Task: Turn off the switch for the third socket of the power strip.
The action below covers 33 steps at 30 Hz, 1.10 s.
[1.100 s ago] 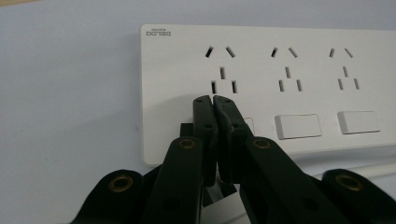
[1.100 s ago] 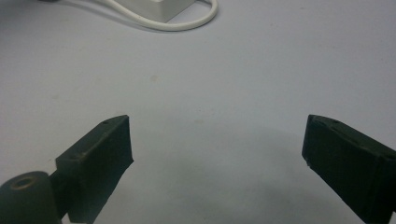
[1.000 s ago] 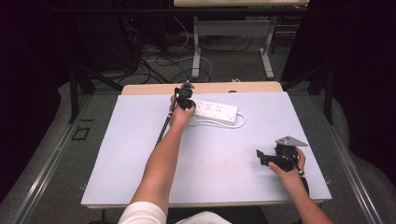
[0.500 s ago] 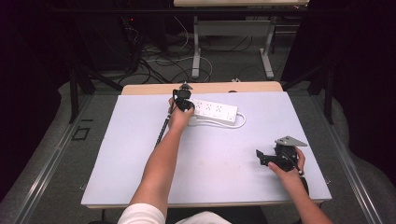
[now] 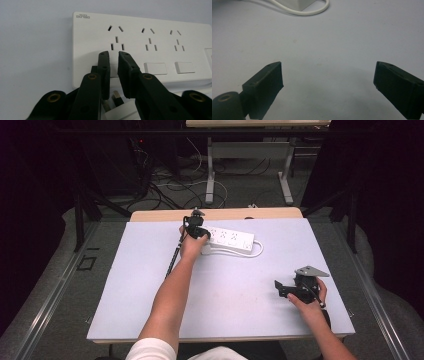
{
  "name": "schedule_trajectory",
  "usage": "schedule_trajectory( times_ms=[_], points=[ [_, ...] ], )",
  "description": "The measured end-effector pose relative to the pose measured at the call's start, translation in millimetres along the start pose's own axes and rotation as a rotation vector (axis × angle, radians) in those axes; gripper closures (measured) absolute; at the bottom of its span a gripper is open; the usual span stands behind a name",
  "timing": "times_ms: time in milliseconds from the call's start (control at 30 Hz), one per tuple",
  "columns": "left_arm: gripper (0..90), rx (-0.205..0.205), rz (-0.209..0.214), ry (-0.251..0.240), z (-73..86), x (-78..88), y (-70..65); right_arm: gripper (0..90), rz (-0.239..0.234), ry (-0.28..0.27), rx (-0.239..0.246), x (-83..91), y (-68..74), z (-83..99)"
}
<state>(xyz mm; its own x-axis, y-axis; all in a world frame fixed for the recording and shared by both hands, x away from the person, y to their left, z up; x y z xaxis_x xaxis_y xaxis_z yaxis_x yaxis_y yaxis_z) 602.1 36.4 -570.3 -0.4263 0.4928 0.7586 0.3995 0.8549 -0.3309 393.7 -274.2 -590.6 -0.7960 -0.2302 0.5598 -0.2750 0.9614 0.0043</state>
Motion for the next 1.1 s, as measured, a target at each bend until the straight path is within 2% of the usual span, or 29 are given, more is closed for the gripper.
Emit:
schedule_trajectory(
  times_ms=[167,400,500,633,733,933,1100],
  points=[
    [72.6,-0.012,0.013,0.010,0.6,0.7,-1.0,8.3,-0.007,0.009,0.002,-0.4,0.4,0.6],
    [65.5,-0.033,-0.006,0.012,1.6,1.7,-5.2,8.3,-0.007,0.009,0.004,-0.5,0.8,0.5],
    [56.3,-0.042,-0.008,0.005,1.5,3.0,-8.5,8.3,-0.007,0.008,0.001,-0.1,0.3,0.5],
    [52.2,-0.053,0.000,-0.016,-0.7,6.5,-15.5,8.3,-0.006,0.005,0.005,0.2,-0.1,0.2],
    [52.0,-0.062,0.002,-0.034,-3.2,11.8,-20.3,8.3,-0.005,0.006,-0.001,0.3,-0.2,0.2],
    [51.5,-0.059,0.040,-0.067,-7.6,23.5,-28.9,8.4,0.001,0.003,0.003,0.6,-0.8,0.1],
    [51.5,-0.083,0.063,-0.068,-8.0,31.1,-34.1,8.4,0.001,0.006,-0.002,0.7,-1.0,0.3]
  ],
)
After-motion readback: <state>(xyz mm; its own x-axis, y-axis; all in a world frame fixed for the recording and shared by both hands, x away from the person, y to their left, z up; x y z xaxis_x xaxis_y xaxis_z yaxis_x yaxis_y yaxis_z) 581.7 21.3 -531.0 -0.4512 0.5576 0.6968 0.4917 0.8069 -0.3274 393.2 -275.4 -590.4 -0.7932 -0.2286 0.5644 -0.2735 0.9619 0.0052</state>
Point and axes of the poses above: each handheld gripper's, and its own axes: x roughly backward along the jaws, z roughly out of its underside, y roughly to its left, the point moved 6 cm from there along -x, roughly forward along the jaws, and after that the axes turned 4 degrees about z, right-handed, at the moved point
